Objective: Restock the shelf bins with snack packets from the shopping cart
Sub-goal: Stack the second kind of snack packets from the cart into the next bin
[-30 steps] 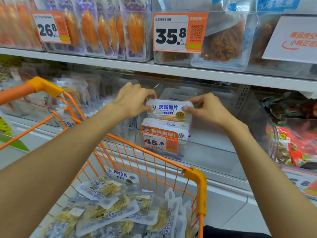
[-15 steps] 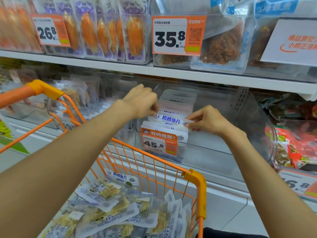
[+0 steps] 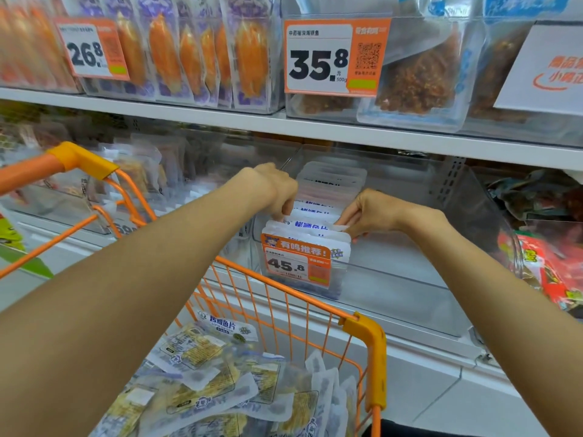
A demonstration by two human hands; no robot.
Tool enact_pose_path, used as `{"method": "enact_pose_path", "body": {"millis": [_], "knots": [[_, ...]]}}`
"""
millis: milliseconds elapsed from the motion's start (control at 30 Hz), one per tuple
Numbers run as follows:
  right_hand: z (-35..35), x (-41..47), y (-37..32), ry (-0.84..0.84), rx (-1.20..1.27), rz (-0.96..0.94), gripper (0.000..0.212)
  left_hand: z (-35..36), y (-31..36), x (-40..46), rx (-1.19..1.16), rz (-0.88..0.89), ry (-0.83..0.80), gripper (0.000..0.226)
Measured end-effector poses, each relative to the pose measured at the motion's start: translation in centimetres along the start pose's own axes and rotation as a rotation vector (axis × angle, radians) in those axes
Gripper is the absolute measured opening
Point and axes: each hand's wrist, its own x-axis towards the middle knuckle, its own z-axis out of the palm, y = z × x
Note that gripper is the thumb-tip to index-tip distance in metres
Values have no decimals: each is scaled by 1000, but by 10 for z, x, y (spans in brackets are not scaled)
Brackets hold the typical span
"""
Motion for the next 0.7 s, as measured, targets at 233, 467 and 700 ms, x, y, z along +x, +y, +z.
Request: {"method": "enact_pose_path", "body": {"millis": [233, 467, 700], "knots": [[-8, -8, 12, 33, 153, -11, 26, 2, -6, -1, -5, -11, 21, 25], [6, -5, 17, 213, -11, -57, 20, 9, -5, -8, -68, -11, 166, 25], [8, -5, 14, 166, -35, -19, 21, 9, 3, 1, -22, -22, 81, 25]]}}
